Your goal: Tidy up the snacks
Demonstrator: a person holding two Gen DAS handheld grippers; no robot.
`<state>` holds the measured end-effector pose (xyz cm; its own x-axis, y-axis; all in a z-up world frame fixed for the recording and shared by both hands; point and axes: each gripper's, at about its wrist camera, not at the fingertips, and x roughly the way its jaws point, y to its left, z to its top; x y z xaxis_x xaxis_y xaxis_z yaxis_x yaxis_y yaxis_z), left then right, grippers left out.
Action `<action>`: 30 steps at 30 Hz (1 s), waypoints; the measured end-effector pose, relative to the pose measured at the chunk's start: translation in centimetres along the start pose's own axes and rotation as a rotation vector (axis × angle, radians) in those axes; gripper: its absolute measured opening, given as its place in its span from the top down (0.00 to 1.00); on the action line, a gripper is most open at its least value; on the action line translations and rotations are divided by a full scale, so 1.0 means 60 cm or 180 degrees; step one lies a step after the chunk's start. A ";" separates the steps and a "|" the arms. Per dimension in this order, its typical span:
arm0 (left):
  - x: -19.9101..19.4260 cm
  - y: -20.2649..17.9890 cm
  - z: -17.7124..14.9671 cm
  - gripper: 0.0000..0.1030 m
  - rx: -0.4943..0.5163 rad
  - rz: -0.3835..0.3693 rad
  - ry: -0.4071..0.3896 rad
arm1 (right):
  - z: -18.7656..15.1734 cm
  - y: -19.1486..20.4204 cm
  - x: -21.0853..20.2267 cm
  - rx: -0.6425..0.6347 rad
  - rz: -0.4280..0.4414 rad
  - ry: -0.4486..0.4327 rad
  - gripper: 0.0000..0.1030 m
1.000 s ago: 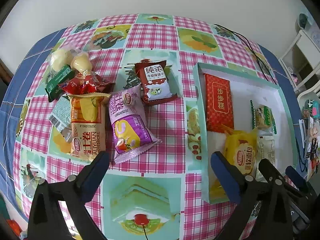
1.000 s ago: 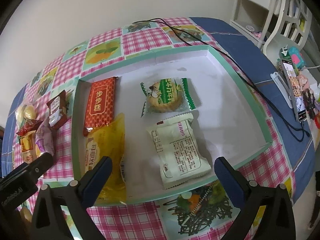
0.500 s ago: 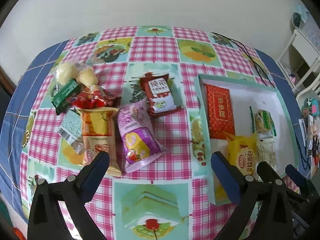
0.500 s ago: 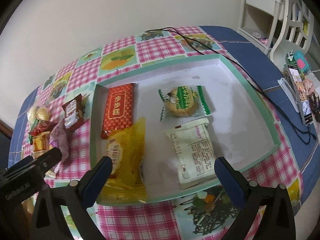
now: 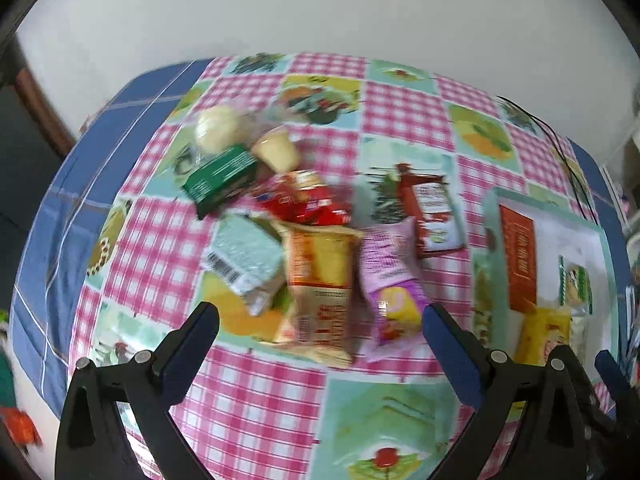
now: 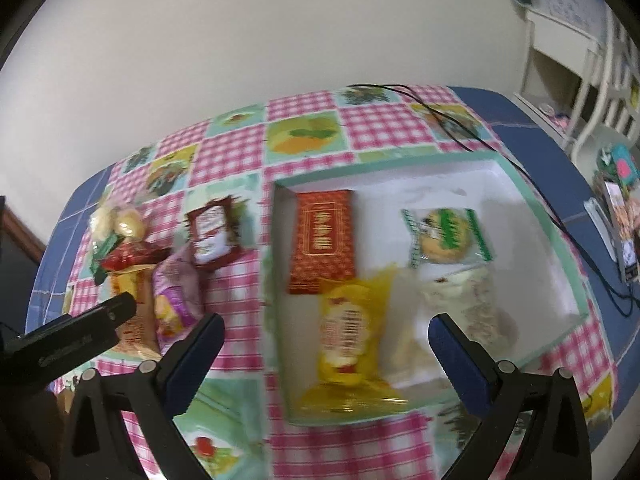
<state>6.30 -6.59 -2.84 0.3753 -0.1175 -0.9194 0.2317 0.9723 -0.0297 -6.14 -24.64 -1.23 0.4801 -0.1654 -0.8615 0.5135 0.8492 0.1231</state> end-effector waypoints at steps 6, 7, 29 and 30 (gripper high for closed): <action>0.012 0.052 0.002 0.02 -0.0160 0.0000 0.0116 | -0.004 0.069 0.014 -0.0234 0.0140 0.0053 0.00; 0.013 0.063 0.004 0.02 -0.0199 0.0009 0.0120 | -0.006 0.082 0.016 -0.0276 0.0174 0.0061 0.00; 0.049 0.141 0.040 0.02 -0.0397 -0.0166 0.0223 | -0.006 0.184 0.094 -0.0507 0.0366 0.0353 0.00; 0.052 0.142 0.043 0.02 -0.0388 -0.0140 0.0227 | -0.005 0.185 0.098 -0.0519 0.0359 0.0364 0.00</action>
<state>11.77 0.78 -4.98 0.3014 -0.1500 -0.9416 0.1341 0.9844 -0.1139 2.17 -16.02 -5.05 0.4394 -0.0149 -0.8982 0.3351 0.9304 0.1486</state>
